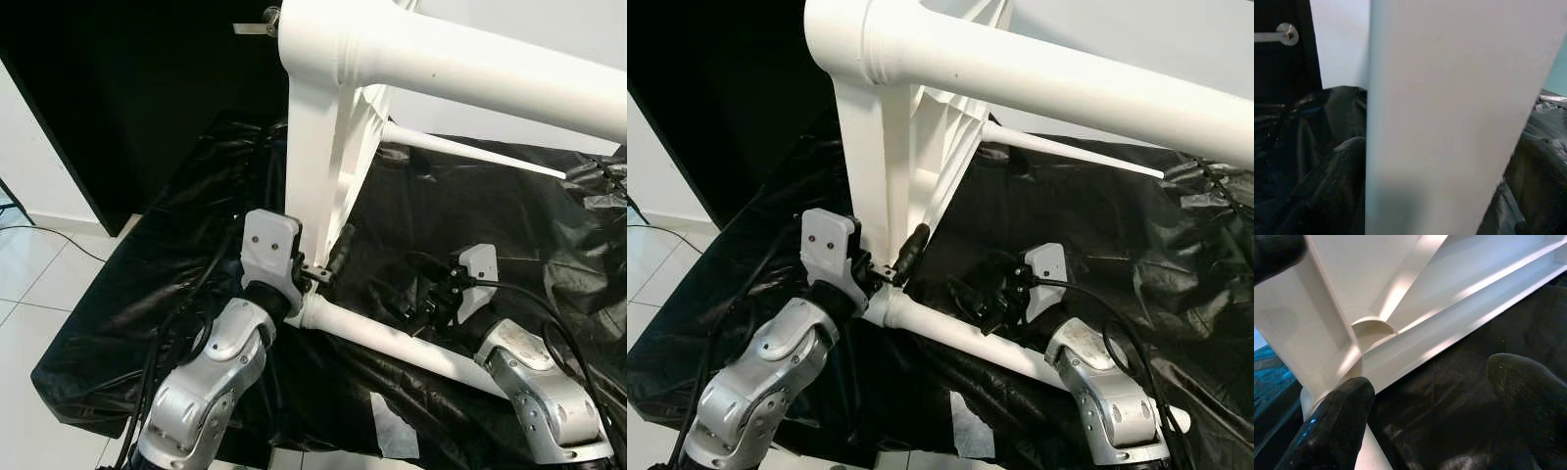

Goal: Building children table

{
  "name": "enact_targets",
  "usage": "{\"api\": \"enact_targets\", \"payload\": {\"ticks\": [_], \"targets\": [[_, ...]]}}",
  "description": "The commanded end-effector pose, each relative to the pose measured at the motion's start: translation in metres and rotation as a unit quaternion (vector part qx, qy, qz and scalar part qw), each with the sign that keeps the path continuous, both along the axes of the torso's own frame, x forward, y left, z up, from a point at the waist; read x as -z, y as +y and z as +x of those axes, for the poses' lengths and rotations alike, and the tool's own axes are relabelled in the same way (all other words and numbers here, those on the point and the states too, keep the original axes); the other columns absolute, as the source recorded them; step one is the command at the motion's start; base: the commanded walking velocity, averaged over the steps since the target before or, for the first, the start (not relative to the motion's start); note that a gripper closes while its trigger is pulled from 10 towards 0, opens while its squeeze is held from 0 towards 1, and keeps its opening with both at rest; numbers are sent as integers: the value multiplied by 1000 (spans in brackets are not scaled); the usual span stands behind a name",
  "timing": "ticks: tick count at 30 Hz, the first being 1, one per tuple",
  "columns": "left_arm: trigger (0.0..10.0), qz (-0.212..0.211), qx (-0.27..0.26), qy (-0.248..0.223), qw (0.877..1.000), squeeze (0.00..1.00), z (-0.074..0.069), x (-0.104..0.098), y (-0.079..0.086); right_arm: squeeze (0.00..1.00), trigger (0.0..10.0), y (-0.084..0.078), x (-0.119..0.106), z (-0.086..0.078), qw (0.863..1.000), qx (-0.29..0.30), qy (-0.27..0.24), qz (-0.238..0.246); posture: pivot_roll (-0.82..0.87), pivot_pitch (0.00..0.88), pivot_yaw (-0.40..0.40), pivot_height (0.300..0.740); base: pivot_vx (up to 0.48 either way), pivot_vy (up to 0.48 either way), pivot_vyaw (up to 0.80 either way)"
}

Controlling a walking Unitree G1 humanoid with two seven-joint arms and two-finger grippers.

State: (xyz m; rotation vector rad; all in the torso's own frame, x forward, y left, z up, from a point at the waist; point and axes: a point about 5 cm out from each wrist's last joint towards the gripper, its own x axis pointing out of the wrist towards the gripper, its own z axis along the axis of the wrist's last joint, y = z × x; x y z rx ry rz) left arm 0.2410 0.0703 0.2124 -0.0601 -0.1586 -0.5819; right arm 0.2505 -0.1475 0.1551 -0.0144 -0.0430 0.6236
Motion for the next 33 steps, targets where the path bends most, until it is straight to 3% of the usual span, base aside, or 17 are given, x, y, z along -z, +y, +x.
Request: {"api": "enact_targets", "payload": {"ticks": [1, 17, 18, 21, 22, 23, 26, 27, 28, 29, 33], "targets": [[10000, -3, -10, 0, 1000, 0, 3, 2, -3, 0, 10000, 1, -2, 0, 1000, 1, -1, -1, 33, 40, -43, 740, 0, 0, 0], [10000, -3, -37, 2, 999, 0, 20, 11, -11, 0, 10000, 2, -4, 0, 999, 40, -16, 10, -3, 20, -14, 740, 0, 0, 0], [9137, -1, -51, -1, 999, 0, 23, 12, -9, 0, 10000, 1, -4, 0, 999, 47, -17, 11, -8, 21, -10, 740, 0, 0, 0], [9137, -4, -60, 0, 998, 0, 24, 13, -8, 0, 10000, 1, -4, 0, 998, 51, -17, 12, -8, 21, -10, 740, 0, 0, 0], [8784, -7, -71, 2, 997, 0, 25, 14, -5, 0, 10000, 0, -3, 0, 998, 54, -17, 12, -11, 24, -10, 740, 0, 0, 0], [5176, -8, -80, 1, 997, 0, 26, 15, -2, 0, 10000, -1, -3, 0, 998, 57, -17, 12, -11, 27, -10, 740, 0, 0, 0], [4745, -7, -90, 1, 996, 0, 27, 16, 0, 0, 10000, -1, -3, 0, 998, 60, -17, 12, -10, 30, -10, 740, 0, 0, 0], [2863, -7, -96, 0, 995, 0, 28, 17, 2, 0, 10000, -1, -3, 0, 998, 63, -17, 12, -10, 30, -10, 740, 0, 0, 0], [2863, -7, -96, 0, 995, 0, 28, 17, 2, 0, 10000, -1, -3, 0, 998, 63, -17, 12, -10, 30, -10, 740, 0, 0, 0], [0, -6, -107, -2, 994, 0, 28, 17, 5, 0, 10000, -1, -3, 1, 998, 65, -17, 14, -6, 35, -13, 740, 0, 0, 0], [0, -18, -129, -14, 991, 0, 26, 15, 16, 0, 10000, 1, -4, 3, 997, 69, -18, 18, 12, 49, -18, 740, 0, 0, 0]]}}
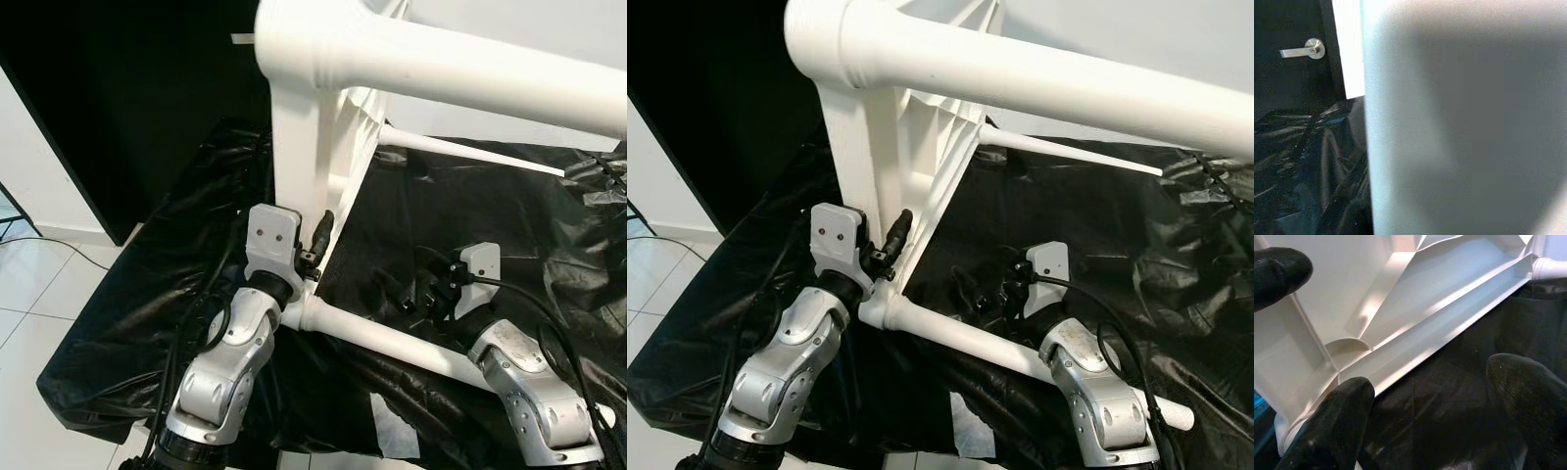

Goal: Building children table

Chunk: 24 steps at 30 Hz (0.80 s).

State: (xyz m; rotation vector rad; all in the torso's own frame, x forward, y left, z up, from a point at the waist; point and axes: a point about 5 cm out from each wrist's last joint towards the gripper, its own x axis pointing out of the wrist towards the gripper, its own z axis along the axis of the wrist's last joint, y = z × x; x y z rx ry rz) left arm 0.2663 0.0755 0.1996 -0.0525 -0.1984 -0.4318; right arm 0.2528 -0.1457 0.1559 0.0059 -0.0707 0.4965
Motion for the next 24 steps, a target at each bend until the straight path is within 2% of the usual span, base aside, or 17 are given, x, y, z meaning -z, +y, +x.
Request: {"api": "enact_targets", "payload": {"ticks": [1, 8, 11, 14, 16, 18, 21, 24], "targets": [[0, -12, -54, 3, 998, 0, 1, 2, 11, 0, 10000, -1, -3, 1, 1000, 6, -8, 2, 12, 49, -18, 740, 0, 0, 0], [0, -19, -70, -7, 997, 0, -4, 0, 22, 0, 10000, 2, 0, 0, 1000, -3, -2, 4, 38, 68, -29, 740, 0, 0, 0], [0, -14, -96, -20, 995, 0, -11, -4, 34, 0, 10000, 6, 3, -1, 1000, -20, 7, 3, 60, 82, -45, 740, 0, 0, 0], [0, -14, -96, -20, 995, 0, -11, -4, 34, 0, 10000, 6, 3, -1, 1000, -20, 7, 3, 60, 82, -45, 740, 0, 0, 0], [0, -4, -128, -37, 991, 0, -23, -11, 45, 0, 10000, 11, 6, -1, 999, -44, 18, 0, 93, 96, -83, 740, 0, 0, 0], [0, -4, -128, -37, 991, 0, -23, -11, 45, 0, 10000, 11, 6, -1, 999, -44, 18, 0, 93, 96, -83, 740, 0, 0, 0], [0, 4, -168, -55, 984, 0, -40, -17, 54, 0, 10000, 13, 6, 3, 997, -67, 23, -6, 117, 106, -119, 740, 0, 0, 0], [0, 4, -175, -56, 983, 0, -43, -18, 56, 0, 10000, 13, 6, 3, 997, -72, 24, -6, 120, 107, -122, 740, 0, 0, 0]]}}
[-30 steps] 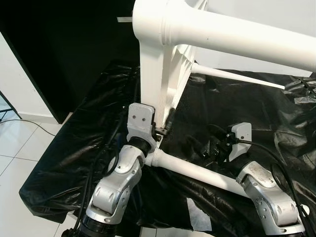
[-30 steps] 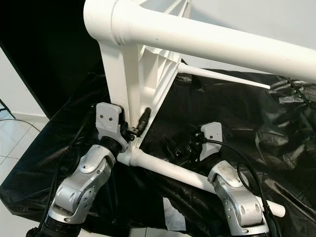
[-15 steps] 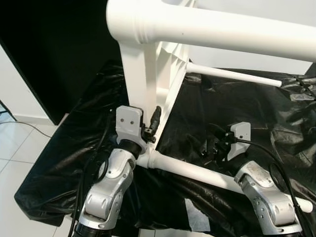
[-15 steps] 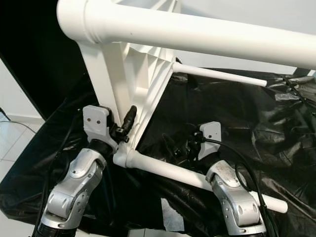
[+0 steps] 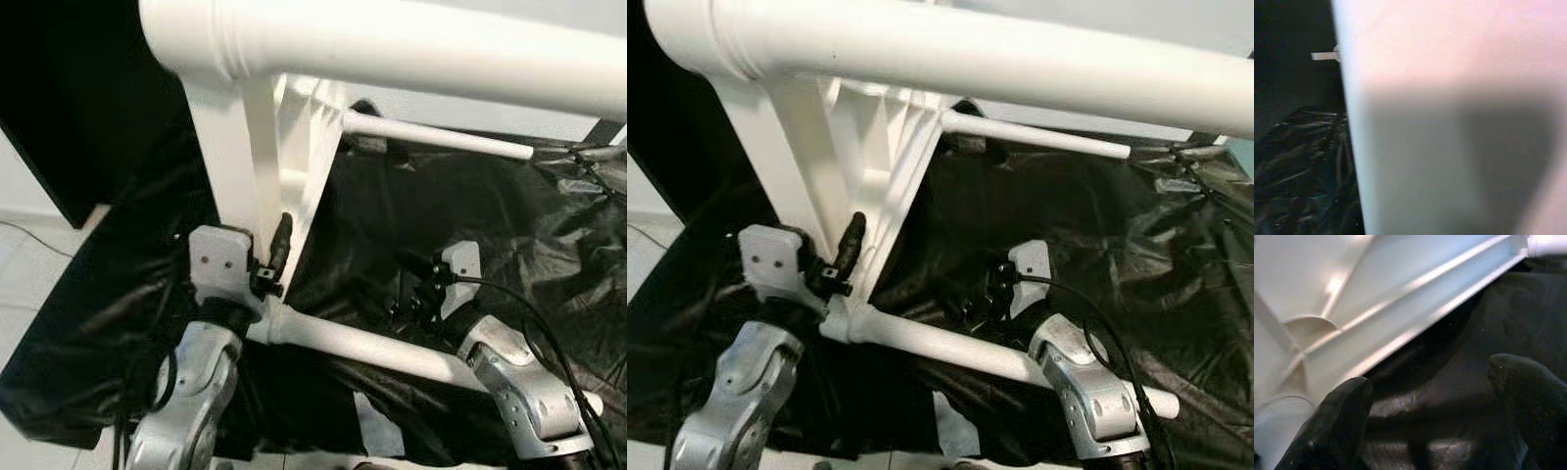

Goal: Building children table

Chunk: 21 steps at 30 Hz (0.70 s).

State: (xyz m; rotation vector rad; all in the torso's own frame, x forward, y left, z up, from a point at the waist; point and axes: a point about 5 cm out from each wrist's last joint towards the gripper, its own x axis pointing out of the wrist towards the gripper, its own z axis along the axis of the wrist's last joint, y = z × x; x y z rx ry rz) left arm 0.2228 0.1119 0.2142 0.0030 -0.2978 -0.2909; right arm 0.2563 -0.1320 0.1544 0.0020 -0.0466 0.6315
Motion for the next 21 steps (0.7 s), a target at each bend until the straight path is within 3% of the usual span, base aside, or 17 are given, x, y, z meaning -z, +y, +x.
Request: {"api": "enact_targets", "payload": {"ticks": [1, 13, 14, 21], "targets": [[0, -8, -129, -14, 991, 0, -3, -5, 26, 0, 10000, 1, 4, 2, 1000, -14, 14, -3, 137, 113, -143, 740, 0, 0, 0], [0, 0, -184, -34, 982, 0, -16, -12, 41, 0, 10000, 3, 2, 8, 999, -31, 14, -7, 156, 123, -172, 740, 0, 0, 0], [0, 15, -202, -40, 979, 0, -23, -13, 49, 0, 10000, 4, 2, 10, 999, -38, 14, -8, 166, 120, -193, 740, 0, 0, 0], [0, 33, -212, -59, 975, 0, -32, -19, 59, 0, 10000, 5, 1, 14, 999, -46, 11, -10, 170, 120, -194, 740, 0, 0, 0]]}}
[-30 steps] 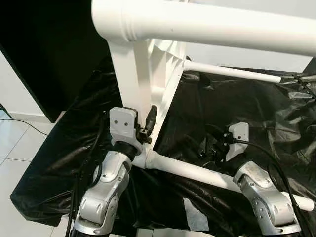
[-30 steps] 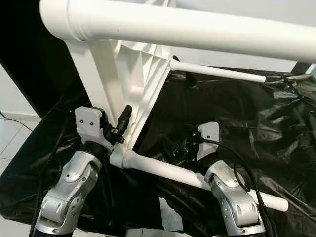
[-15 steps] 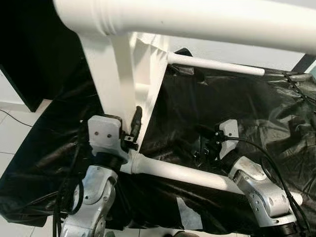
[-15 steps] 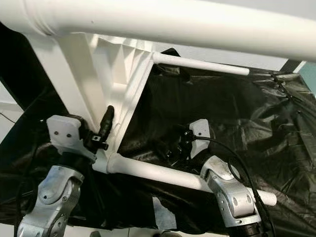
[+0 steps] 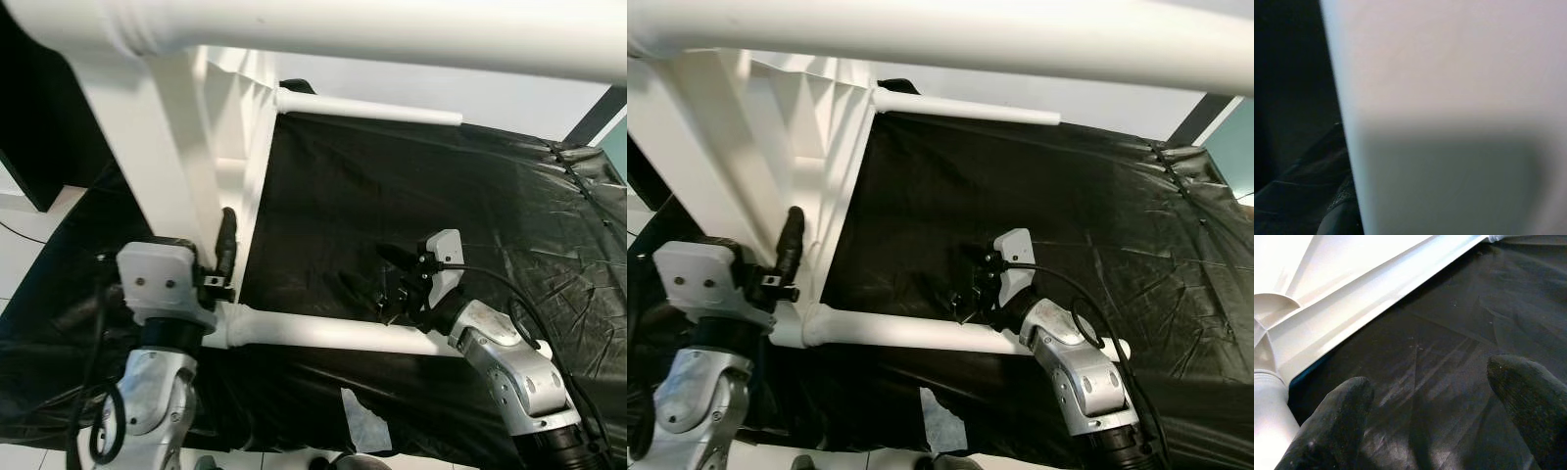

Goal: Building children table

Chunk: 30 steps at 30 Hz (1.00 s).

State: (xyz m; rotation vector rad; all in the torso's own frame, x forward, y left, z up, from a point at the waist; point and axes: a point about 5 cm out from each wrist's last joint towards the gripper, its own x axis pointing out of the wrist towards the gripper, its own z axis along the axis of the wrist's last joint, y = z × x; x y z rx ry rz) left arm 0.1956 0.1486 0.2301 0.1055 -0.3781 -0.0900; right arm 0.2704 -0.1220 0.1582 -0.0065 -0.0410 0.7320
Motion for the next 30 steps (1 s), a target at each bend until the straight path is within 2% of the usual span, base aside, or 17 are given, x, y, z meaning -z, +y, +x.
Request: {"api": "enact_targets", "payload": {"ticks": [1, 4, 5, 7, 8, 10, 11, 12, 16, 17, 19, 20, 28, 30], "targets": [[0, 7, -107, -21, 994, 0, -5, -4, 23, 0, 10000, -5, 4, 1, 1000, 4, 10, -5, 169, 120, -192, 740, 0, 0, 0], [0, 9, -86, -23, 996, 0, -6, -6, 20, 0, 10000, -5, 4, 2, 1000, 5, 8, -4, 170, 119, -190, 740, 0, 0, 0], [10000, 21, -77, -23, 997, 0, -6, -6, 18, 0, 10000, -5, 4, 2, 1000, 5, 8, -4, 169, 119, -185, 740, 0, 0, 0], [10000, 32, -49, -26, 998, 0, -4, -6, 14, 0, 10000, -4, 6, 1, 1000, 8, 8, -3, 165, 115, -175, 740, 0, 0, 0], [10000, 34, -40, -26, 998, 231, -4, -7, 14, 0, 10000, -4, 6, 1, 1000, 9, 8, -3, 160, 113, -167, 740, 0, 0, 0], [10000, 33, -33, -26, 999, 231, -4, -7, 13, 0, 10000, -5, 6, 1, 1000, 11, 8, -2, 158, 112, -164, 740, 0, 0, 0], [10000, 30, -25, -25, 999, 988, -3, -7, 13, 0, 10000, -5, 7, 1, 1000, 13, 7, -3, 153, 111, -156, 740, 0, 0, 0], [10000, 28, -16, -25, 999, 1000, -4, -7, 12, 0, 10000, -6, 7, 1, 1000, 16, 6, -3, 151, 111, -153, 740, 0, 0, 0], [10000, 24, 38, -15, 999, 1000, -8, -7, 3, 0, 10000, -10, 8, -1, 1000, 28, 6, -3, 133, 108, -127, 740, 0, 0, 0], [10000, 8, 58, -9, 998, 886, -10, -7, 1, 0, 10000, -11, 9, -2, 999, 32, 6, -4, 132, 106, -126, 740, 0, 0, 0], [10000, -10, 78, -3, 997, 886, -13, -7, 0, 0, 10000, -12, 10, -3, 999, 35, 6, -5, 132, 106, -126, 740, 0, 0, 0], [10000, -17, 91, -2, 996, 0, -15, -8, 0, 0, 10000, -12, 10, -3, 999, 36, 5, -4, 130, 107, -120, 740, 0, 0, 0], [10000, 6, 149, -1, 989, 0, -28, -11, -2, 0, 10000, -14, 11, -3, 999, 39, 6, -5, 133, 110, -120, 740, 0, 0, 0], [10000, 17, 202, 28, 979, 0, -38, -7, -1, 0, 10000, -14, 11, -1, 999, 37, 6, -7, 141, 114, -128, 740, 0, 0, 0]]}}
